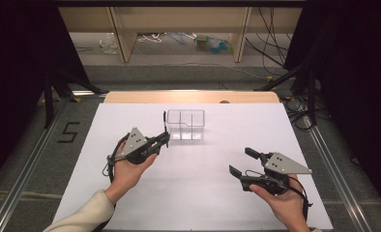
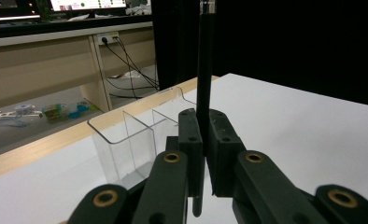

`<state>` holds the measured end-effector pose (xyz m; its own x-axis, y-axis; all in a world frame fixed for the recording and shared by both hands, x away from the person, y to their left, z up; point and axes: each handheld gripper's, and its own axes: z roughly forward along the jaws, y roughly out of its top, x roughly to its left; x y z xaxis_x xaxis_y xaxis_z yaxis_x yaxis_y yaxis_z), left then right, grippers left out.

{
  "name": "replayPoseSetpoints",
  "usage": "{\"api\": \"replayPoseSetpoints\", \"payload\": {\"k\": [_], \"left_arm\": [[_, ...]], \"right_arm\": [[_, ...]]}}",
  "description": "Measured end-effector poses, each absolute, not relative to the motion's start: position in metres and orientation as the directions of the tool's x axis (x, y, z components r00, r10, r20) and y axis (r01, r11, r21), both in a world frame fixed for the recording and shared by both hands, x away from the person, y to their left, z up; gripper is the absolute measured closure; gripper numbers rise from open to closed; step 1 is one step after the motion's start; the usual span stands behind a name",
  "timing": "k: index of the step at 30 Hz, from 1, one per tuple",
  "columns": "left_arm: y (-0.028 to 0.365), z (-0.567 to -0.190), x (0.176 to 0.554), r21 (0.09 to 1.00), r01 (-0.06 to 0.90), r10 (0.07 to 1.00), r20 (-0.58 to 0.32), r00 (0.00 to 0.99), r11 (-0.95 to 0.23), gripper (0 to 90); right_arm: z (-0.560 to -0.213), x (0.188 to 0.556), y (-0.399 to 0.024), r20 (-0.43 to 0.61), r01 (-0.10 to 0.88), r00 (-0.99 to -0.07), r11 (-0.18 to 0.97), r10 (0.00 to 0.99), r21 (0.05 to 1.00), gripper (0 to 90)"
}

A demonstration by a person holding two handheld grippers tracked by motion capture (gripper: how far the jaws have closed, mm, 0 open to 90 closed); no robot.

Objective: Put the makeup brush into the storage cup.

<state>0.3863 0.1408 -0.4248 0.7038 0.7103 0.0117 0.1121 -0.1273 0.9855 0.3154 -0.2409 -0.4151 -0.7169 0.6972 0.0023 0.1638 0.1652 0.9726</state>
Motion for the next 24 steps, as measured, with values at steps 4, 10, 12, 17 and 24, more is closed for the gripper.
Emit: {"api": "replayPoseSetpoints", "payload": {"k": [4,10,12,17,24], "left_arm": [[0.140,-0.426,0.391,0.984,0.113,0.715,0.018,0.699,-0.136,85.3],[0.137,-0.424,0.397,0.984,0.110,0.718,0.025,0.695,-0.141,85.3],[0.135,-0.424,0.398,0.984,0.108,0.717,0.027,0.697,-0.142,85.3],[0.133,-0.422,0.401,0.984,0.106,0.720,0.028,0.694,-0.140,85.3],[0.131,-0.422,0.406,0.984,0.108,0.720,0.028,0.693,-0.142,85.3]], "right_arm": [[-0.415,0.314,-0.241,0.026,0.192,-0.716,0.161,0.698,0.968,20.7],[-0.416,0.315,-0.240,0.027,0.181,-0.708,0.144,0.706,0.973,20.7],[-0.415,0.314,-0.242,0.030,0.197,-0.717,0.161,0.697,0.967,20.7],[-0.416,0.316,-0.242,0.010,0.171,-0.715,0.161,0.699,0.972,20.7],[-0.417,0.316,-0.242,0.012,0.178,-0.723,0.169,0.691,0.969,20.7]]}}
